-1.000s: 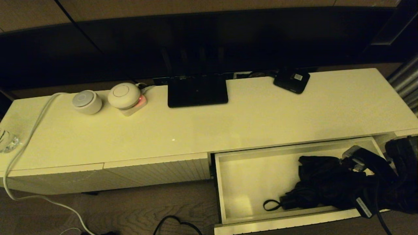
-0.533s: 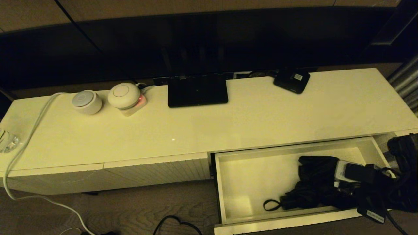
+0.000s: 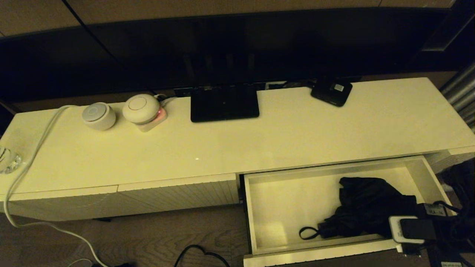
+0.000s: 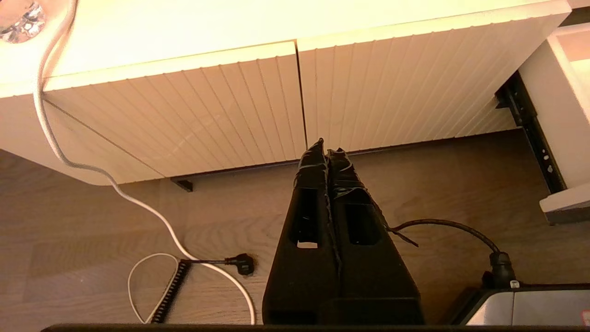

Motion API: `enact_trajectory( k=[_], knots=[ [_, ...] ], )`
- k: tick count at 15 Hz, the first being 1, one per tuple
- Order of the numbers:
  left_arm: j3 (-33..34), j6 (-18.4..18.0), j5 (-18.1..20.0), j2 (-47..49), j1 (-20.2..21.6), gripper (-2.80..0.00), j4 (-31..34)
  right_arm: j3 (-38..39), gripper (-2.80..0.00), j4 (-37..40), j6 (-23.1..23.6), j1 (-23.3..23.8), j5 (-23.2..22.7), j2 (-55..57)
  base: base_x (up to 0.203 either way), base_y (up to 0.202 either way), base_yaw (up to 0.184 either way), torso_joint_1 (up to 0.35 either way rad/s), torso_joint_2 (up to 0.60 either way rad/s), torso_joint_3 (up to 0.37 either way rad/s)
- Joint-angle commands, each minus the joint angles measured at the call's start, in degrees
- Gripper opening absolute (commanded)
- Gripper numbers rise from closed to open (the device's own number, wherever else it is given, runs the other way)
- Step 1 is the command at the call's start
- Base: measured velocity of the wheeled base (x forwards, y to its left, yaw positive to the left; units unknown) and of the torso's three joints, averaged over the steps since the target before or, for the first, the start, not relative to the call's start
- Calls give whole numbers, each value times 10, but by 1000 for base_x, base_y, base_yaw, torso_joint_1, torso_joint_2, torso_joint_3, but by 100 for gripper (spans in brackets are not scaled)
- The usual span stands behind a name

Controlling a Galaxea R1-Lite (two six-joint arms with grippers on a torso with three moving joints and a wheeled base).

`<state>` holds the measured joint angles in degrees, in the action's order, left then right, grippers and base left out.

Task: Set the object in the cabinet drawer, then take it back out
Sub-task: Take the umbrella out of the drawer and put it on the table

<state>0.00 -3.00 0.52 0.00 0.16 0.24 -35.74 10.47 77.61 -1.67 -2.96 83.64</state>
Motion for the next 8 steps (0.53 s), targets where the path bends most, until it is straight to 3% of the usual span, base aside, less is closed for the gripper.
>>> enact_trajectory(
  k=[1, 8],
  knots=[
    [2, -1, 0, 0, 0, -280, 0, -19, -280, 5, 22, 18, -8, 15, 0, 0, 0, 0, 0, 0],
    [2, 0, 0, 0, 0, -280, 0, -75, -280, 23, 58, 19, -12, 54, 0, 0, 0, 0, 0, 0]
  ],
)
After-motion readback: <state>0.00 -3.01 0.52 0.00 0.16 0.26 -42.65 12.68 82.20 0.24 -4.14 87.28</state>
